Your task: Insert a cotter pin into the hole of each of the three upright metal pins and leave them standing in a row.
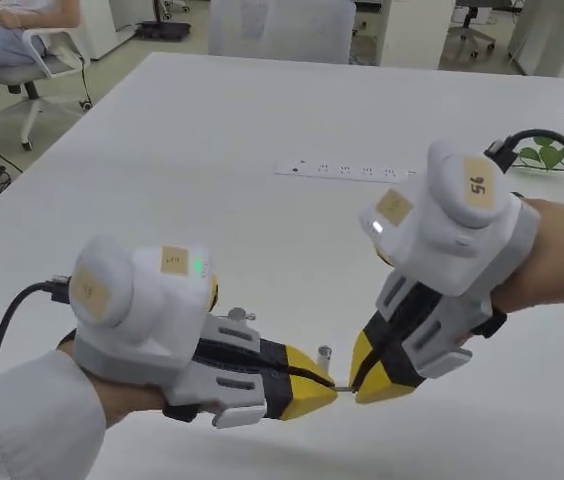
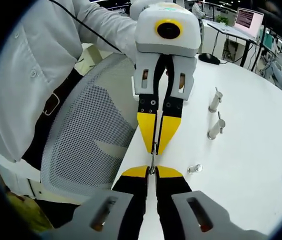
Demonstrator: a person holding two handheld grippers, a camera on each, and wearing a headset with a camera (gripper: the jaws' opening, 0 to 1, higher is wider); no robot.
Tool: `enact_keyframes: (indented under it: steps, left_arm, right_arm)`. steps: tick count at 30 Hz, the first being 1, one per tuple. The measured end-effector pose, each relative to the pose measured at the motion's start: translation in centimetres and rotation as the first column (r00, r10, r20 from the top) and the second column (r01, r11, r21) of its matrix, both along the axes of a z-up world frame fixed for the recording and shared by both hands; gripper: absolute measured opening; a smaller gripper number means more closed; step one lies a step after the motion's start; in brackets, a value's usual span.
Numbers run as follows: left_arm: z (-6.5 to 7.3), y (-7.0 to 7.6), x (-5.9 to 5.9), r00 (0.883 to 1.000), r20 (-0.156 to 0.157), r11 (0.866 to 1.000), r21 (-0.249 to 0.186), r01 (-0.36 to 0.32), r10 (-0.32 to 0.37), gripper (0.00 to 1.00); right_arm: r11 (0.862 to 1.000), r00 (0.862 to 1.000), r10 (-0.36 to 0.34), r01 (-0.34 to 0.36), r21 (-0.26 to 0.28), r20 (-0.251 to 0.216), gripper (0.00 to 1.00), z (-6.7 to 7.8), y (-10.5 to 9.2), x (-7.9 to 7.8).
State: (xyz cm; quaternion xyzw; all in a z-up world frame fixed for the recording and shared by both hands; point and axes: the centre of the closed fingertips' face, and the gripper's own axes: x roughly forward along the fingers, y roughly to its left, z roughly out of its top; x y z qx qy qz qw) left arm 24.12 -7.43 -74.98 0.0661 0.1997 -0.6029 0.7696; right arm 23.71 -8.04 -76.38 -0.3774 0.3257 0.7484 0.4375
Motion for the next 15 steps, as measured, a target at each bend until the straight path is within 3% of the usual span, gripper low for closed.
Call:
enact_keyframes:
  steps: [5, 6, 15]
  left_arm:
    - [-0.3, -0.2, -0.5, 0.999, 0.033, 0.999, 0.031, 0.04, -0.041, 0.0]
    - [-0.3, -0.2, -0.6, 0.998, 0.048, 0.998, 0.041, 0.049, -0.05, 0.0]
    - [0.0, -0.4, -1.1, 0.988, 0.109, 0.992, 0.076, 0.097, -0.105, 0.0]
  right_arm:
    - [1.0, 0.998, -0.016, 0.015, -0.023, -0.067, 0.12, -0.1, -0.3, -0.4]
    - [0.999, 0.995, -0.024, 0.02, -0.033, -0.102, 0.13, -0.1, -0.5, -0.8]
    - [0.997, 0.976, -0.059, 0.048, -0.053, -0.21, 0.12, -0.2, -0.8, -1.3]
